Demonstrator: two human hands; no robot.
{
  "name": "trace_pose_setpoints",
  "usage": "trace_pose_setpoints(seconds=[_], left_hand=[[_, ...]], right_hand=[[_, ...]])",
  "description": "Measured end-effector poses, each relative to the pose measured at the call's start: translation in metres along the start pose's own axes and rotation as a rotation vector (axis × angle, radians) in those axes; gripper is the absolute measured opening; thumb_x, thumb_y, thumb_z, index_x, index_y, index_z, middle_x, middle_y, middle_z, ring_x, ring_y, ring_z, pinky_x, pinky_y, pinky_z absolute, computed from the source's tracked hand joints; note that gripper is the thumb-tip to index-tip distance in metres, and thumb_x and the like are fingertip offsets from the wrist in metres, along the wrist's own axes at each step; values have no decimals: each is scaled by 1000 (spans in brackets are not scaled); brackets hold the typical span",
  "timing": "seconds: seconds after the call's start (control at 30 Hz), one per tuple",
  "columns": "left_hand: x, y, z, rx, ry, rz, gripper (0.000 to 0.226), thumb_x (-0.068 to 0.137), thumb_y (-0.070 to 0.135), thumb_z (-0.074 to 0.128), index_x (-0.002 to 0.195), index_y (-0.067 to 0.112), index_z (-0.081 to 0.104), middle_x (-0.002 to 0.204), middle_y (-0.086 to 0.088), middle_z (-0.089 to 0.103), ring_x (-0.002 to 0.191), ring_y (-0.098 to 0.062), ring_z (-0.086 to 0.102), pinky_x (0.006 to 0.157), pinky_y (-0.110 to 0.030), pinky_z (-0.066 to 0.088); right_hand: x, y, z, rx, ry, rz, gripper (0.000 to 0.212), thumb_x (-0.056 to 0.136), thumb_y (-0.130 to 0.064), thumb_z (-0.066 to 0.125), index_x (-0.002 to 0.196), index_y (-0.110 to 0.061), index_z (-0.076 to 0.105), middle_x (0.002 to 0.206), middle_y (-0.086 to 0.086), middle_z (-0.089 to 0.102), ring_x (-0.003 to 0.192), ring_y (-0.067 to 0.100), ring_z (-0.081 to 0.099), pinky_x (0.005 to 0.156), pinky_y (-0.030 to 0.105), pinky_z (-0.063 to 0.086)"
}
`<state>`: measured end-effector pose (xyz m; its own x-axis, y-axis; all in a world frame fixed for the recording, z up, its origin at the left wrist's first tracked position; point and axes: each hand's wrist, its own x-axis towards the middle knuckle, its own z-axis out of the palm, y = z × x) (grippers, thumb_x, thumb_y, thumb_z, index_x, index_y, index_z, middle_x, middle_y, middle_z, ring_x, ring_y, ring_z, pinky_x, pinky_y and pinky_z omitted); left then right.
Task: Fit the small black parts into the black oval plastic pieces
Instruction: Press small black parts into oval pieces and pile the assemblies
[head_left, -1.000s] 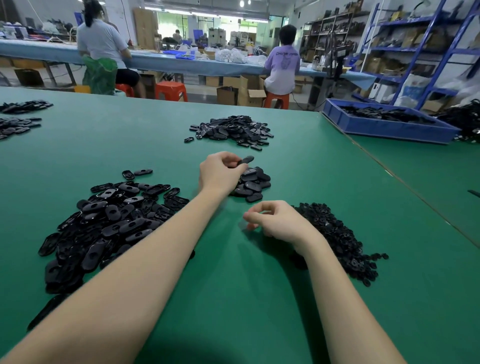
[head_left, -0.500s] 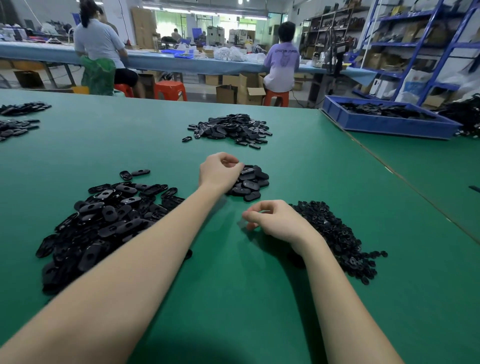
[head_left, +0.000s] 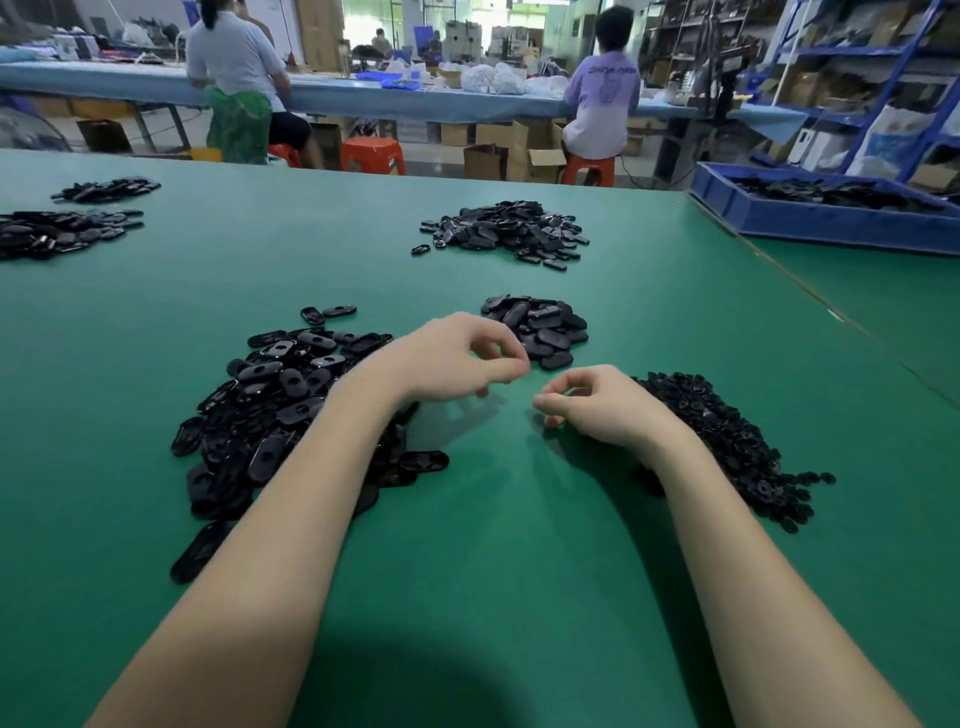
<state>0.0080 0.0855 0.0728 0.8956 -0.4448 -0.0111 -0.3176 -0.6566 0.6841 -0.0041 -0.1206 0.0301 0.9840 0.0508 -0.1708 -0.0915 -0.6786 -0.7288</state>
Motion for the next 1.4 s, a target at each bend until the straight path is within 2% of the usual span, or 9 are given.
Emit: trace_pose_setpoints(seconds=[0.2, 0.33, 0.43, 0.6, 0.77, 1.0, 1.13, 1.3, 1.4], left_hand=[[-16, -33, -32, 160, -23, -205, 11, 93, 38, 66, 92, 30, 73, 69, 19, 70, 59, -3, 62, 54, -15, 42], [-24, -41, -47, 272, -48, -312, 5, 87, 37, 72, 85, 33, 75, 85, 12, 75, 78, -11, 68, 85, -30, 55], [-29, -40, -54, 327, -115, -366, 2, 81, 35, 76, 81, 37, 77, 86, 13, 76, 86, -13, 70, 91, -34, 55], [-29, -40, -56, 366, -203, -361, 11, 80, 28, 82, 82, 38, 77, 61, 26, 63, 60, 2, 55, 66, -24, 44], [-28, -39, -49, 404, -229, -411, 18, 70, 37, 88, 84, 39, 77, 48, 31, 54, 59, 4, 55, 64, -25, 41], [-24, -37, -39, 435, -231, -453, 27, 62, 33, 93, 81, 33, 74, 72, 17, 62, 71, -7, 56, 62, -25, 41], [-23, -35, -36, 381, -200, -382, 21, 67, 28, 90, 80, 31, 74, 52, 22, 54, 63, -7, 52, 60, -25, 39], [-25, -35, -38, 289, -181, -326, 13, 75, 26, 85, 83, 32, 75, 72, 15, 62, 66, -6, 57, 70, -25, 43], [-26, -35, -38, 208, -164, -288, 10, 80, 25, 81, 83, 33, 76, 71, 19, 68, 69, -2, 60, 74, -25, 43]], right_hand=[[1, -2, 2, -43, 4, -18, 14, 91, -41, 69, 89, -27, 73, 78, -14, 77, 72, 3, 58, 69, 26, 44], [-1, -6, 3, -70, -8, -42, 14, 92, -41, 68, 91, -28, 73, 78, -15, 76, 72, 4, 59, 69, 26, 44], [-2, -11, 9, 18, -34, -108, 15, 93, -40, 68, 93, -26, 73, 80, -12, 77, 61, 2, 55, 71, 27, 44], [-4, -19, 19, 30, -121, -145, 14, 94, -39, 68, 94, -26, 72, 81, -11, 77, 54, 1, 50, 71, 26, 44], [-6, -20, 19, -11, -137, -139, 15, 95, -39, 68, 95, -25, 72, 80, -14, 77, 48, -5, 48, 67, 24, 40], [-8, -21, 18, 4, -145, -129, 14, 96, -38, 67, 97, -24, 73, 81, -12, 77, 49, -4, 48, 69, 24, 42], [-9, -22, 18, 9, -147, -123, 15, 96, -38, 67, 98, -24, 72, 83, -12, 78, 49, -4, 48, 69, 24, 42], [-9, -21, 17, 24, -154, -117, 16, 96, -38, 67, 100, -23, 72, 84, -11, 78, 49, -4, 48, 67, 22, 41], [-9, -20, 17, 39, -158, -113, 17, 96, -38, 68, 100, -23, 72, 83, -11, 77, 49, -3, 48, 69, 23, 42]])
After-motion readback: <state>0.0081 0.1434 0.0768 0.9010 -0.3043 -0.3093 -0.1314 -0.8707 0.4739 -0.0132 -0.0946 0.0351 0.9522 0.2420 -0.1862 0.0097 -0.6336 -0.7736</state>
